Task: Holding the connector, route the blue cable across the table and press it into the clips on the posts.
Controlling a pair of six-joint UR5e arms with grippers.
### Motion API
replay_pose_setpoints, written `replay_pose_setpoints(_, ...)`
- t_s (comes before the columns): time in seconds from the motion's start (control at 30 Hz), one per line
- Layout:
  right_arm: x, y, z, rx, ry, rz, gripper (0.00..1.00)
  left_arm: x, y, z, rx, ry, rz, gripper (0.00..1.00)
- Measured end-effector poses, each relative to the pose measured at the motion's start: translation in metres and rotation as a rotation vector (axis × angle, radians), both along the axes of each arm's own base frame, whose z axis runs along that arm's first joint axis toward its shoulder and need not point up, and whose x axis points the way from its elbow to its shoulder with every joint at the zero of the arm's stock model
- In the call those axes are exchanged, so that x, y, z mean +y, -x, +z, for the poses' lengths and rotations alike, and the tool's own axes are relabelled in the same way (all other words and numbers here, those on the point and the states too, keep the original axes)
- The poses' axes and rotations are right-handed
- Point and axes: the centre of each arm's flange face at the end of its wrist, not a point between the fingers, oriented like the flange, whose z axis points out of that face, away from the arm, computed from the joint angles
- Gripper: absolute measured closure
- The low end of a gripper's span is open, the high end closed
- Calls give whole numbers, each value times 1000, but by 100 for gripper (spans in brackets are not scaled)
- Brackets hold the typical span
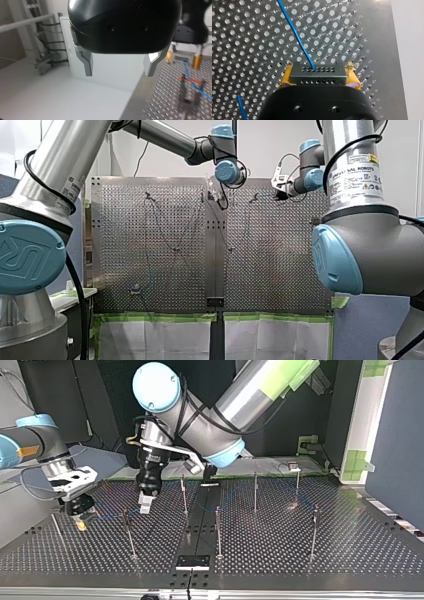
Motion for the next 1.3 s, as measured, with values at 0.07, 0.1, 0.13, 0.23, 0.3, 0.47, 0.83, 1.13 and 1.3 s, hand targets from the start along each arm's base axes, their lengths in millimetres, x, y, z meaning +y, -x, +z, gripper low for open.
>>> replay_pose_setpoints(0.07, 1, -1, 0, 0, -1, 2, 100, 2, 8, 5, -10, 29, -10, 0)
replay_pose_setpoints(0.1, 1, -2, 0, 0, -1, 4, 100, 3, 11, 7, -14, 40, -14, 0)
replay_pose_setpoints(0.13, 1, -2, 0, 0, -1, 5, 100, 4, 15, 10, -20, 54, -19, 0)
replay_pose_setpoints(0.23, 2, -4, 0, 0, -2, 8, 100, 8, 27, 17, -38, 86, -30, 0)
replay_pose_setpoints(0.3, 3, -5, 0, 0, -3, 10, 100, 10, 33, 21, -47, 105, -37, 0)
replay_pose_setpoints(0.47, 4, -7, 0, 1, -3, 14, 100, 17, 47, 30, -65, 165, -47, 0)
replay_pose_setpoints(0.83, 5, -9, 0, 2, -1, 16, 100, 39, 76, 46, -118, 273, -65, 0)
replay_pose_setpoints(1.13, 5, -10, 0, 2, -1, 17, 100, 47, 80, 24, -120, 322, -72, 0)
replay_pose_setpoints(1.3, 5, -10, 0, 2, -2, 17, 100, 50, 81, 8, -120, 324, -70, 0)
